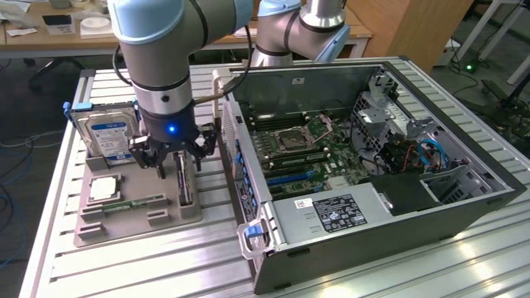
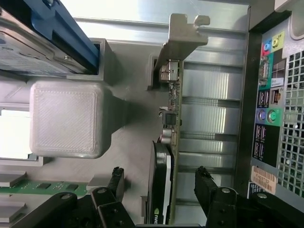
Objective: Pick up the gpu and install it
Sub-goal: 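Pick up the gpu and move the gpu toward the slot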
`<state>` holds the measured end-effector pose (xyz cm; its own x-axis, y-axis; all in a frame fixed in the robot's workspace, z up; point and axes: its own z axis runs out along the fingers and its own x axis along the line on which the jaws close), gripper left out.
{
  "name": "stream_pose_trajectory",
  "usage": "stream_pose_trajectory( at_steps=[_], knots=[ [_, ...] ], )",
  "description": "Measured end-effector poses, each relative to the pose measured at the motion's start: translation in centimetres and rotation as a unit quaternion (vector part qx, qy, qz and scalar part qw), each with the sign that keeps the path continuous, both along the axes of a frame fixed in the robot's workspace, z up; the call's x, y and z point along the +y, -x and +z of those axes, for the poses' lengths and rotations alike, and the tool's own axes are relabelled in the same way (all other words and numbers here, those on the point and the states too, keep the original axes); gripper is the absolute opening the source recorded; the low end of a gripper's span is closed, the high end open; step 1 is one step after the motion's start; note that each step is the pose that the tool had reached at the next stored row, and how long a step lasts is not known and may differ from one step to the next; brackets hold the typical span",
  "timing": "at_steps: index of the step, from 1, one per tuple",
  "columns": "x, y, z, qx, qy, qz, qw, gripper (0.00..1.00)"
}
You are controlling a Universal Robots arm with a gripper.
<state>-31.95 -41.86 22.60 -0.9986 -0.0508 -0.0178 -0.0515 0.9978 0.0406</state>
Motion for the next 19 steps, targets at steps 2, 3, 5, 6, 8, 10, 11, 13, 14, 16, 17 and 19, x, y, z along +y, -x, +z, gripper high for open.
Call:
stream_pose_trajectory(
  at_steps=[2,3,5,6,8,10,11,13,14,16,17,19],
  knots=[
    [0.00,0.0,-0.26,-0.0001,0.0005,0.000,1.0000,0.71],
    [-0.01,0.0,-0.39,0.0000,0.0010,0.000,1.0000,0.71],
    [-0.01,0.0,-0.72,0.0004,0.0013,0.000,1.0000,0.71],
    [0.00,0.0,-0.90,0.0008,0.0013,0.000,1.0000,0.71],
    [0.00,0.0,-1.08,0.0011,0.0021,0.000,1.0000,0.71],
    [0.00,0.0,-1.08,0.0012,0.0033,0.000,1.0000,0.71],
    [0.00,0.0,-1.10,0.0012,0.0033,0.000,1.0000,0.71],
    [0.00,0.0,-1.19,0.0010,0.0032,-0.001,1.0000,0.71],
    [0.01,0.0,-1.27,0.0009,0.0032,-0.002,1.0000,0.71],
    [0.00,0.0,-1.42,0.0011,0.0033,-0.015,0.9999,0.71],
    [0.00,0.0,-1.49,0.0011,0.0033,-0.023,0.9997,0.71],
    [0.00,0.0,-1.49,0.0013,0.0034,-0.030,0.9995,0.71]
  ],
)
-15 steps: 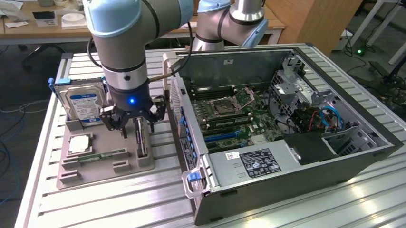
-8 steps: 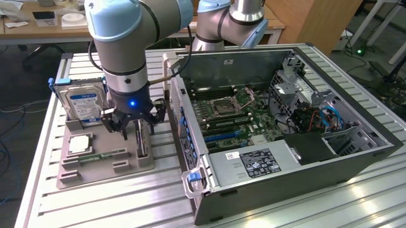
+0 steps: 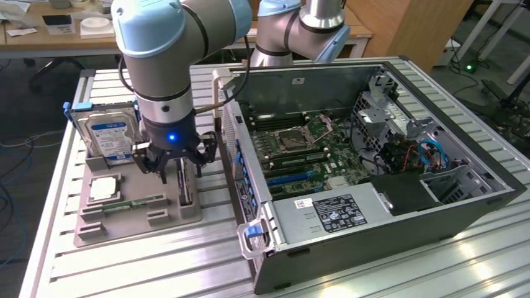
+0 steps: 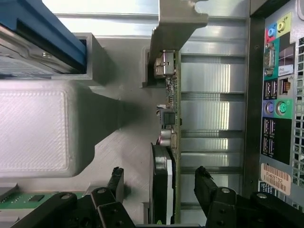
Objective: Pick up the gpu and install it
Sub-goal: 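Pick up the gpu and move the gpu toward the slot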
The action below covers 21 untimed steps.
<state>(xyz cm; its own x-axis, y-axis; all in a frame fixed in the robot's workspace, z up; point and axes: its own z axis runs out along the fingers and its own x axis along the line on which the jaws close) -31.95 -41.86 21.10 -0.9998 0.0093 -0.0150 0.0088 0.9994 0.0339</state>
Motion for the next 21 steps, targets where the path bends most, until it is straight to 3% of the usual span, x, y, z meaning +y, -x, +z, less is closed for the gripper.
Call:
stream_pose_trajectory(
  at_steps=[8,9,13,21],
  knots=[
    [0.00,-0.01,-0.02,-0.0001,-0.0001,-0.001,1.0000,0.71],
    [0.00,-0.01,-0.02,-0.0001,-0.0001,-0.001,1.0000,0.69],
    [0.00,0.00,-0.04,-0.0001,-0.0001,-0.001,1.0000,0.44],
    [0.31,-0.01,-0.16,-0.0002,-0.0001,-0.001,1.0000,0.44]
  ],
)
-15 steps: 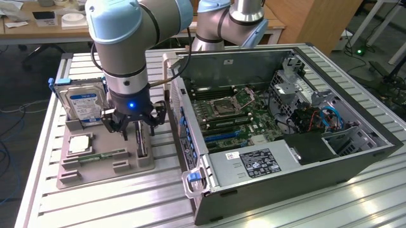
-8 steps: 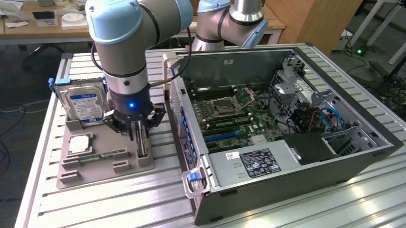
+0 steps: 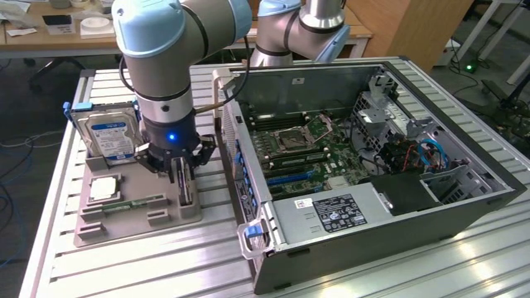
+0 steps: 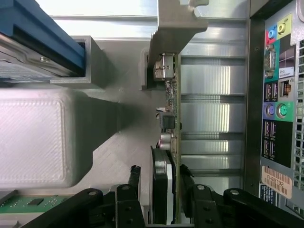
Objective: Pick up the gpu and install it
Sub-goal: 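Pick up the gpu and move the gpu toward the slot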
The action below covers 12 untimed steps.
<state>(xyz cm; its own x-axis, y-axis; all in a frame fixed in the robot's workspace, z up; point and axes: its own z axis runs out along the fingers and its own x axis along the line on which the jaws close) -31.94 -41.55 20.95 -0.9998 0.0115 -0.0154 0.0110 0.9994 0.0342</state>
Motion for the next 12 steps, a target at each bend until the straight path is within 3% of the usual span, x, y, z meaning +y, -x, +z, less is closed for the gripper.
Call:
stream_pose_trajectory(
  at_steps=[5,12],
  knots=[
    [0.26,0.00,-0.09,0.0000,-0.0001,0.000,1.0000,0.44],
    [0.28,0.00,-0.11,0.0001,0.0000,0.000,1.0000,0.43]
  ],
)
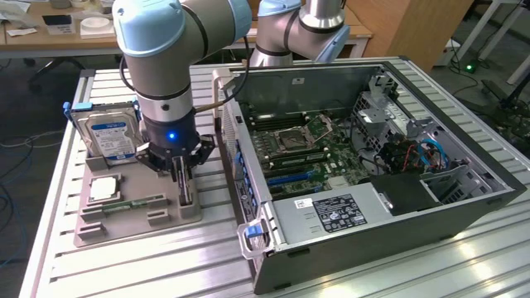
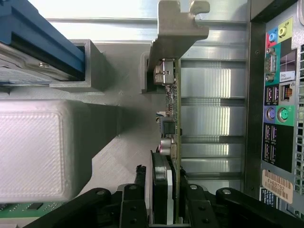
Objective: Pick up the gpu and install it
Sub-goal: 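Pick up the gpu and move the gpu toward the slot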
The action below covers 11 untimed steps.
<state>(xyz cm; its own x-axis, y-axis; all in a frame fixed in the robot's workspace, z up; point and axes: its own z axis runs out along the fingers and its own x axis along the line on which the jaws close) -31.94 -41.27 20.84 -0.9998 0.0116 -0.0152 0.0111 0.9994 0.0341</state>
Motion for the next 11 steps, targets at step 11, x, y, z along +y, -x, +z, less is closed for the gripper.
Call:
stream_pose_trajectory(
  at_steps=[11],
  knots=[
    [0.00,-0.03,-0.04,0.0000,0.0000,0.000,1.0000,0.36]
  ],
)
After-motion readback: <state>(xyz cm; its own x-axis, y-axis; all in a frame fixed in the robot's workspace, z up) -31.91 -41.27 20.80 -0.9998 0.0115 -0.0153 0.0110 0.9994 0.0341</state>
